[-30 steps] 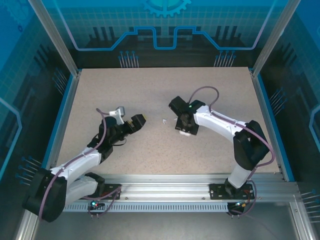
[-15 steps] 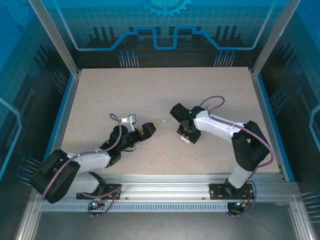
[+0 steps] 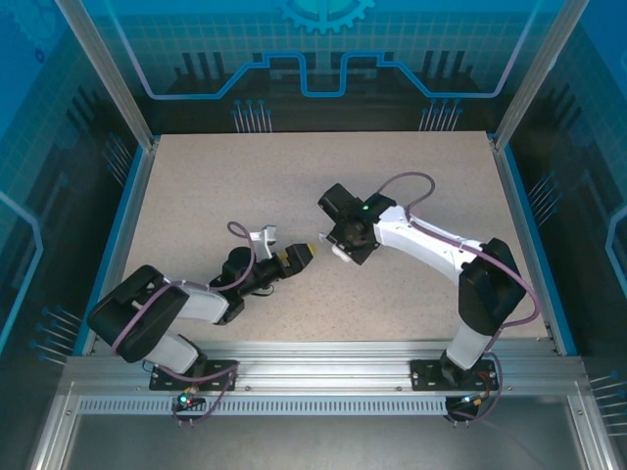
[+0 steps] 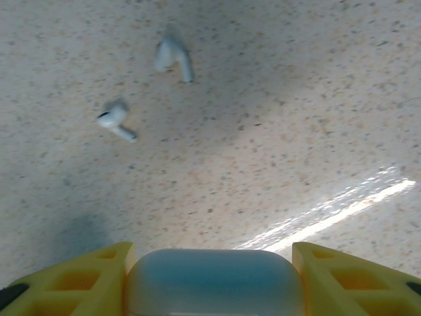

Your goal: Insert wireless bluetooth earbuds into charging case

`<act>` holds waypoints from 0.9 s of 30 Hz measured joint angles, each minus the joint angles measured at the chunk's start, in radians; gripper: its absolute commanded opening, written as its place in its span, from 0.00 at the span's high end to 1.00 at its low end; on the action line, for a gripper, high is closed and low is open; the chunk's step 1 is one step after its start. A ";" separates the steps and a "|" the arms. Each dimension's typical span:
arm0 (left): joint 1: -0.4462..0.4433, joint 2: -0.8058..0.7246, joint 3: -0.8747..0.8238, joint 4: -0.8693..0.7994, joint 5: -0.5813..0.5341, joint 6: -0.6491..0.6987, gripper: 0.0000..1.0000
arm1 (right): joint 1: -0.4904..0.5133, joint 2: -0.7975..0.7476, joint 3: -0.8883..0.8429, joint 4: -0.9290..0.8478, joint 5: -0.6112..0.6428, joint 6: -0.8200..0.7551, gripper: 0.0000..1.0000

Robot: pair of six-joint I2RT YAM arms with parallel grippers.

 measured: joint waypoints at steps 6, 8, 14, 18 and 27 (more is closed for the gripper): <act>0.000 0.007 0.000 0.053 0.010 -0.020 0.05 | 0.023 0.059 0.080 -0.013 0.000 0.021 0.49; -0.001 0.008 0.000 0.061 0.010 -0.021 0.06 | 0.033 0.079 0.102 -0.023 0.000 0.027 0.49; -0.013 0.023 0.000 0.089 0.010 -0.022 0.11 | 0.058 0.127 0.164 -0.038 0.000 0.043 0.49; -0.023 0.039 0.000 0.106 0.009 -0.026 0.13 | 0.066 0.142 0.187 -0.044 0.000 0.051 0.50; -0.026 0.078 0.008 0.118 -0.011 -0.045 0.24 | 0.083 0.156 0.210 -0.045 0.000 0.058 0.50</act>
